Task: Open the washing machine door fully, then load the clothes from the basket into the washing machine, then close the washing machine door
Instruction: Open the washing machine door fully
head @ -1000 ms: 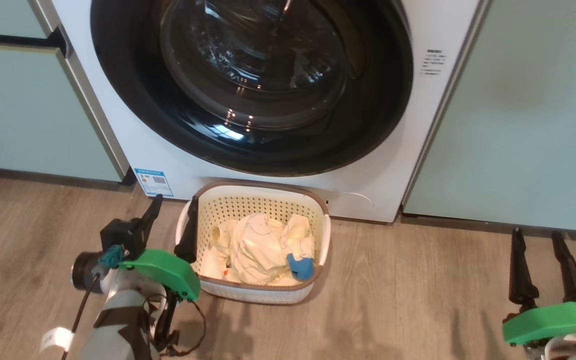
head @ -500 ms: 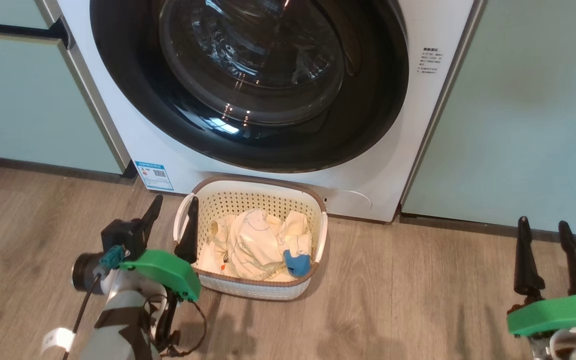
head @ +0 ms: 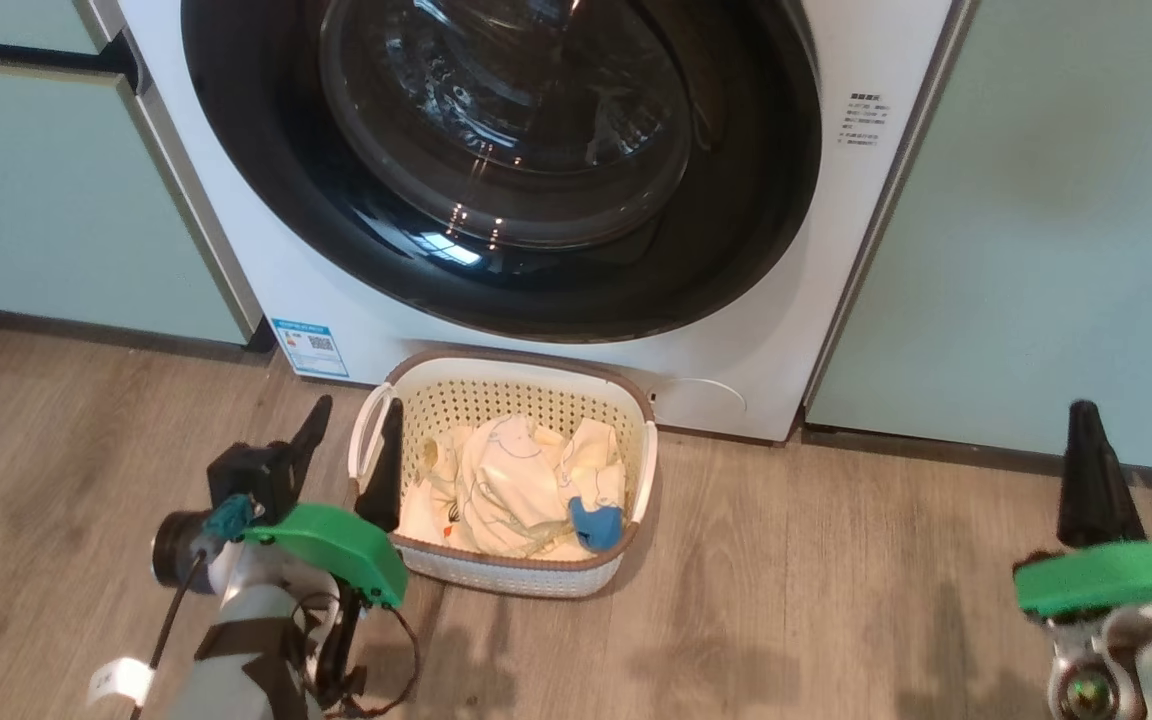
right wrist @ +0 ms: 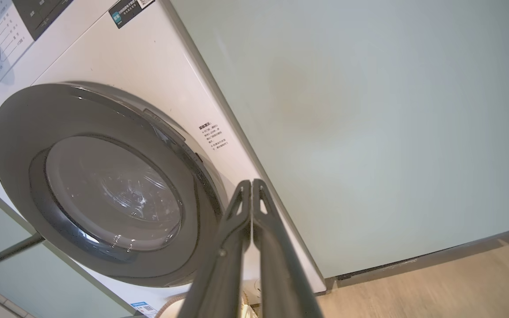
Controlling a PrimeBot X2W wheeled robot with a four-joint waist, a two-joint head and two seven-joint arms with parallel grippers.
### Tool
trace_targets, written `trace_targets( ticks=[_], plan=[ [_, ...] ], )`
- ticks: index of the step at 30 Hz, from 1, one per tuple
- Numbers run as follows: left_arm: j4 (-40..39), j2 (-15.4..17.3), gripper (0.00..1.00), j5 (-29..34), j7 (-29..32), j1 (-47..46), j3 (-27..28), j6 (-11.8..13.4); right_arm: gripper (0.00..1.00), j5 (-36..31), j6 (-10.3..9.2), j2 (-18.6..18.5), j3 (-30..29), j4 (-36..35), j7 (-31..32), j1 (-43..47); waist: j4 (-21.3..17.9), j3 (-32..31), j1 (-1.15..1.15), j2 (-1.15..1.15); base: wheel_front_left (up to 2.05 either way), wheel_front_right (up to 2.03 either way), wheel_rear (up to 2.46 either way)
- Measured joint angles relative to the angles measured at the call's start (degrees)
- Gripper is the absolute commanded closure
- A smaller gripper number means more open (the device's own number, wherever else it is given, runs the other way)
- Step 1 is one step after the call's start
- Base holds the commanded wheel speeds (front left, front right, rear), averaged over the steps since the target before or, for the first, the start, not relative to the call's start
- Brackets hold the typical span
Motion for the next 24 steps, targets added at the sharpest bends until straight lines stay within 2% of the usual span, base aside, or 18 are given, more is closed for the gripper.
trace_targets(
  ticks=[4, 7, 11, 12, 13, 14, 20, 24],
  plan=[
    [0.1, 0.0, 0.00, -1.1, 0.0, 0.2, -1.2, 0.1, 1.00, 7.6, 0.00, -1.3, 2.7, 4.5, 0.0, -4.6, 0.4, 0.4, 0.00, 0.00, 0.00, 0.00, 0.00],
    [0.1, 0.0, 0.00, -1.1, 0.0, 0.6, -1.8, 0.4, 1.00, 18.7, 0.00, -3.7, 5.3, 8.3, 0.2, -8.8, 0.8, 0.6, 0.01, 0.00, 0.00, 0.00, 0.00],
    [0.3, 0.0, 0.00, -1.1, 0.0, 1.1, -2.9, 0.6, 1.00, 32.6, -0.01, -7.5, 7.9, 10.2, 6.1, -14.2, 1.6, 1.2, 0.01, 0.00, 0.00, 0.00, 0.00],
    [0.3, 0.0, 0.00, -1.1, 0.0, 1.1, -2.9, 0.6, 1.00, 32.6, -0.01, -7.5, 7.9, 10.2, 6.1, -14.2, 1.6, 1.2, 0.01, 0.00, 0.00, 0.00, 0.00],
    [0.3, 0.0, 0.00, -1.4, 0.0, 1.1, -3.1, 0.6, 1.00, 37.8, -0.01, -9.6, 8.6, 10.5, 9.6, -16.9, 2.0, 1.7, 0.01, 0.00, 0.00, 0.00, 0.00],
    [0.3, 0.0, 0.00, -1.4, 0.0, 1.1, -3.1, 0.6, 1.00, 37.8, -0.01, -9.6, 8.6, 10.5, 9.6, -16.9, 2.0, 1.7, 0.01, 0.00, 0.00, 0.00, 0.00],
    [0.3, 0.0, 0.00, -1.5, 0.0, 1.0, -3.6, 0.6, 1.00, 48.0, -0.01, -13.9, 9.1, 12.6, 19.1, -23.9, 3.2, 3.5, 0.01, 0.00, 0.00, 0.00, 0.00],
    [0.2, 0.0, 0.00, -1.7, 0.0, 0.7, -4.5, 1.0, 1.00, 52.9, -0.01, -15.0, 9.2, 15.7, 25.8, -28.6, 4.1, 5.1, 0.01, 0.00, 0.00, 0.00, 0.00]
  ],
)
